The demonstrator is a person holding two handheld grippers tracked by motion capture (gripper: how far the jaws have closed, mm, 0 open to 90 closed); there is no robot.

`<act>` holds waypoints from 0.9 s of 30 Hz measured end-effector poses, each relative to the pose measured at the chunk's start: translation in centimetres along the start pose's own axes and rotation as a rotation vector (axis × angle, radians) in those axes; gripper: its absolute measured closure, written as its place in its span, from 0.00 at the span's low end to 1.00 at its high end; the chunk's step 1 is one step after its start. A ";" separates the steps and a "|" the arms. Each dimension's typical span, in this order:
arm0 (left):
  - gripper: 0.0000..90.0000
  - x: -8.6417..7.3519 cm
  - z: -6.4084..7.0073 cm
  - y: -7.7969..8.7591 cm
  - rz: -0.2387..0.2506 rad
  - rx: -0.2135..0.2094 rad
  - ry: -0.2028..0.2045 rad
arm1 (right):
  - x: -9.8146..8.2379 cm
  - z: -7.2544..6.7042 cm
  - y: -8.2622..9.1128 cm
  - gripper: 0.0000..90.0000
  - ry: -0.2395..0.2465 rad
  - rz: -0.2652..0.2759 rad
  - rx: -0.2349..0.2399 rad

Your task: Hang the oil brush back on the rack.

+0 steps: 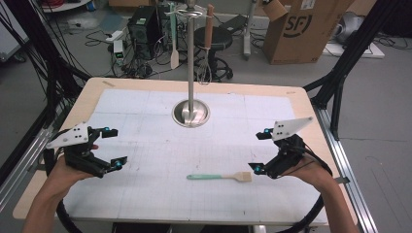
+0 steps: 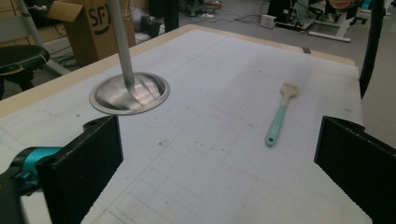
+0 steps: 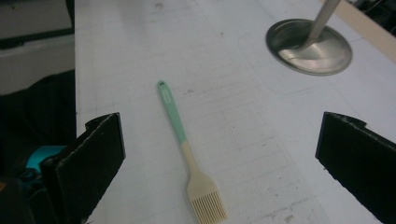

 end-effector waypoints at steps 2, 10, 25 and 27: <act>0.02 0.0 0.0 0.0 -0.001 0.000 0.000 | 0.5 0.0 -0.6 0.00 0.018 -0.028 0.020; 0.02 -0.1 -0.1 -0.1 -0.007 -0.004 0.003 | 2.3 -0.4 -3.4 0.00 0.089 -0.145 0.065; 0.02 -0.1 -0.1 -0.2 -0.010 0.003 -0.003 | 5.1 -1.7 -7.3 0.00 0.188 -0.278 0.098; 0.02 -0.1 -0.1 -0.2 -0.010 0.004 -0.002 | 5.3 -1.8 -7.9 0.00 0.204 -0.296 0.094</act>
Point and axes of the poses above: each handheld gripper's, and its own axes: y roughly backward along the jaws, x roughly out of its top, z roughly to its right, the point moved 4 cm from there along -y, roughly forward along the jaws, and after that the axes turned 13 degrees about -z, right-handed, at the moved point
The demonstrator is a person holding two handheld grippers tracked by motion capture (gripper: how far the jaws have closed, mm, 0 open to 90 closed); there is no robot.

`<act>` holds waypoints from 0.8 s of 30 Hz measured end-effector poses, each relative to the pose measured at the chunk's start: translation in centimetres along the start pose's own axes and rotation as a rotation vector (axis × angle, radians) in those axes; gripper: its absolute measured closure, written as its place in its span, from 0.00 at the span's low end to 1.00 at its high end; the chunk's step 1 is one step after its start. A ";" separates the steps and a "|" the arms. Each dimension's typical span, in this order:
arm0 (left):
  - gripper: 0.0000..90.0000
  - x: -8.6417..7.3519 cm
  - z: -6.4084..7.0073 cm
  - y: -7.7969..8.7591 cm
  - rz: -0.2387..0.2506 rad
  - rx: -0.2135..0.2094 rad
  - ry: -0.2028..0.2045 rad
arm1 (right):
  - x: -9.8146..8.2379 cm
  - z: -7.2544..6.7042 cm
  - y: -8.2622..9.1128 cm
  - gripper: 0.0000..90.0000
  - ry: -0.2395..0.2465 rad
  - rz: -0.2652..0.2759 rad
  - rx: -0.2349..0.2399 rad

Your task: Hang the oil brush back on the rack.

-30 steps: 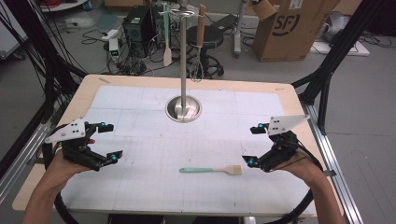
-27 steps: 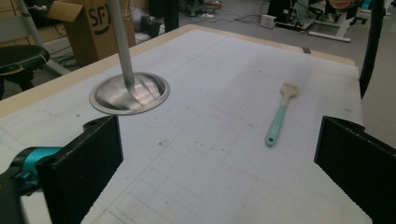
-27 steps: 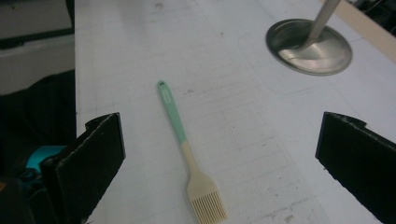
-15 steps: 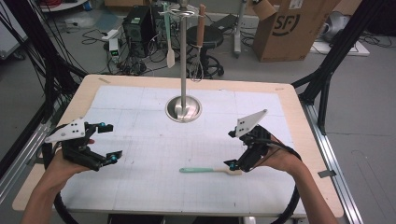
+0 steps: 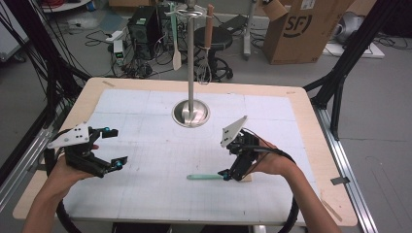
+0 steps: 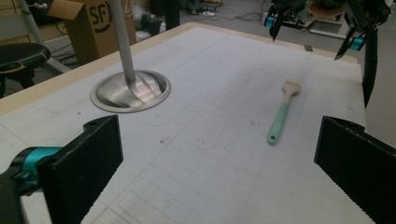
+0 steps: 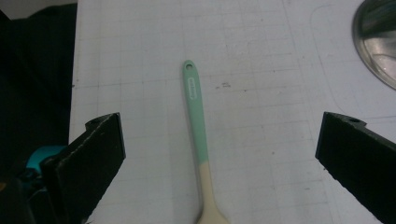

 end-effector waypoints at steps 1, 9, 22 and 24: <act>0.02 0.0 0.0 0.0 0.000 0.000 0.000 | 0.2 0.0 -0.2 0.00 0.006 -0.014 0.001; 0.02 0.0 0.0 -0.1 0.001 -0.001 0.003 | 1.2 -0.3 -1.8 0.00 0.037 -0.082 0.001; 0.02 0.0 0.0 -0.1 0.002 -0.005 0.002 | 1.9 -0.5 -4.2 0.00 0.064 -0.197 -0.013; 0.02 0.0 0.0 -0.1 0.002 -0.006 0.005 | 2.0 -0.5 -4.5 0.00 0.070 -0.195 -0.011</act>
Point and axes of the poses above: each handheld gripper's, and its own axes: y roughly backward along the jaws, x roughly out of its top, z roughly to its right, the point moved 4 cm from there along -y, roughly forward along the jaws, and after that the axes turned 13 degrees about -z, right-handed, at the moved point
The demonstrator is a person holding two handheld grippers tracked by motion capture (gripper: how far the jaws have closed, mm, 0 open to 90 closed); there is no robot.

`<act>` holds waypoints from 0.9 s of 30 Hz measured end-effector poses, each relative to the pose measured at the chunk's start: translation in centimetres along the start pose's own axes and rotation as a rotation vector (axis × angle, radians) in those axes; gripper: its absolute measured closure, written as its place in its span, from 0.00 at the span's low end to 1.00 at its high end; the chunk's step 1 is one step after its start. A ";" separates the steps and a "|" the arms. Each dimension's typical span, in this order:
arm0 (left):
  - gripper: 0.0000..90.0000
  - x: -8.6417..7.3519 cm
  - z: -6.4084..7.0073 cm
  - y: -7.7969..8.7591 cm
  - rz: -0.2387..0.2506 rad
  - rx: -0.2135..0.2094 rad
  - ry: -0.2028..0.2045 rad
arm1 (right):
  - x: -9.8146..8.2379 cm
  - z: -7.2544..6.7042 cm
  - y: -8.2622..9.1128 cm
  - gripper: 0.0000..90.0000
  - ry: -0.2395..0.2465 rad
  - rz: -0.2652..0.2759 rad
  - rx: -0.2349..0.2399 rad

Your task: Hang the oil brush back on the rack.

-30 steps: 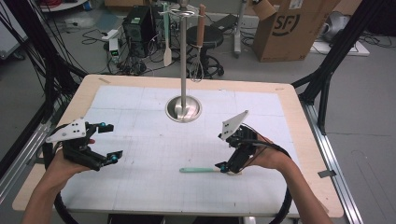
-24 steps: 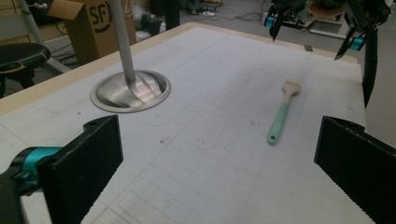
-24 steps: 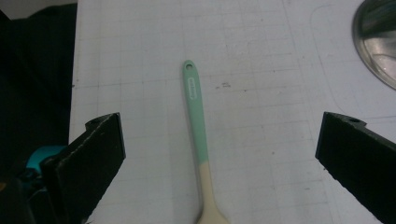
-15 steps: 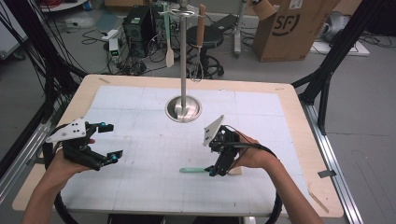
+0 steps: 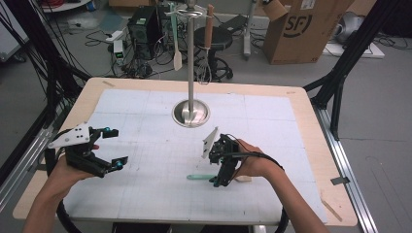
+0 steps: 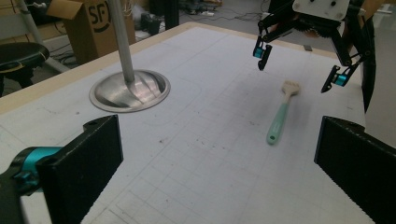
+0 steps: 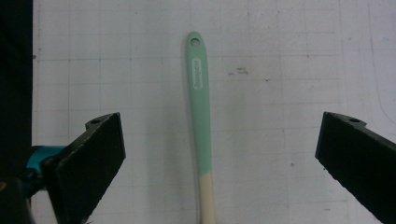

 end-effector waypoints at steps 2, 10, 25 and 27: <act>0.02 0.0 0.0 0.0 -0.002 0.001 0.001 | 0.1 -0.1 -0.1 0.00 -0.009 -0.007 0.002; 0.02 -0.1 0.0 -0.1 -0.004 0.001 0.002 | 0.4 -0.1 -0.9 0.00 -0.002 -0.026 0.018; 0.02 -0.1 -0.1 0.0 0.002 -0.001 0.003 | 0.9 -0.1 -2.1 0.06 0.006 -0.090 0.022; 0.02 -0.1 -0.1 0.1 0.003 0.000 0.004 | 0.9 -0.2 -2.2 0.09 0.005 -0.096 0.028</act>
Point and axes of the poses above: each handheld gripper's, and its own axes: y roughly backward along the jaws, x roughly out of its top, z roughly to its right, the point moved 4 cm from there along -y, roughly forward along the jaws, and after that the axes turned 13 degrees about -z, right-handed, at the moved point
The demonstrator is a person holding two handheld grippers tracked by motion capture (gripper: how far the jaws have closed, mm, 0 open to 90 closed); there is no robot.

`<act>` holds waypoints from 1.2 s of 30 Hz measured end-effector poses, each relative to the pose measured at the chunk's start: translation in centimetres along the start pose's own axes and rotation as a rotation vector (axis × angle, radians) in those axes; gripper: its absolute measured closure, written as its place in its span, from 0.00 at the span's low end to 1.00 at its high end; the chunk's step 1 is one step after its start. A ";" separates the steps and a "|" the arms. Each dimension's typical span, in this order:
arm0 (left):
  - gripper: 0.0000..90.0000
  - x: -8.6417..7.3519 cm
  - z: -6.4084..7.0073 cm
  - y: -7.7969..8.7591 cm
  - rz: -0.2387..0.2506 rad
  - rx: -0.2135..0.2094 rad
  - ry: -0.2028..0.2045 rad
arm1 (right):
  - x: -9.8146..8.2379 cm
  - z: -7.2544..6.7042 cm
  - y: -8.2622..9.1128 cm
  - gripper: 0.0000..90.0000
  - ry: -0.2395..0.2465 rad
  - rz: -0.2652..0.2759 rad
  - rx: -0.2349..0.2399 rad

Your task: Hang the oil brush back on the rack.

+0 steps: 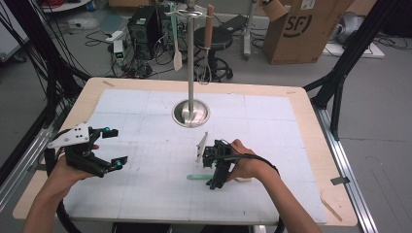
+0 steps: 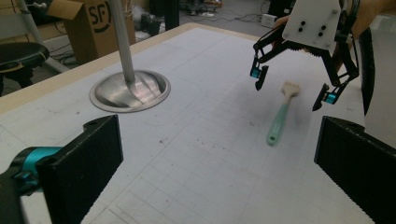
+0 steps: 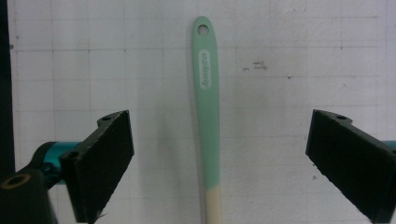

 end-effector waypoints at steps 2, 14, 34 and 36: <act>0.02 0.0 0.0 0.1 0.001 0.000 0.000 | 0.0 0.0 -0.1 0.16 -0.005 -0.003 0.005; 0.02 0.0 -0.1 0.1 -0.001 0.000 -0.002 | 0.1 -0.2 -1.1 0.27 -0.005 -0.052 0.027; 0.02 0.0 -0.1 0.0 -0.003 0.001 -0.003 | -0.5 -0.2 -2.0 0.69 0.032 -0.164 0.013; 0.02 0.0 -0.1 0.0 -0.002 -0.001 0.001 | -0.6 -0.2 -2.0 0.74 0.032 -0.167 0.025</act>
Point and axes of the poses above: each handheld gripper's, and its own axes: y roughly backward along the jaws, x roughly out of its top, z roughly to its right, the point moved 4 cm from there along -y, roughly forward along the jaws, and after that the axes turned 13 degrees about -z, right-handed, at the moved point
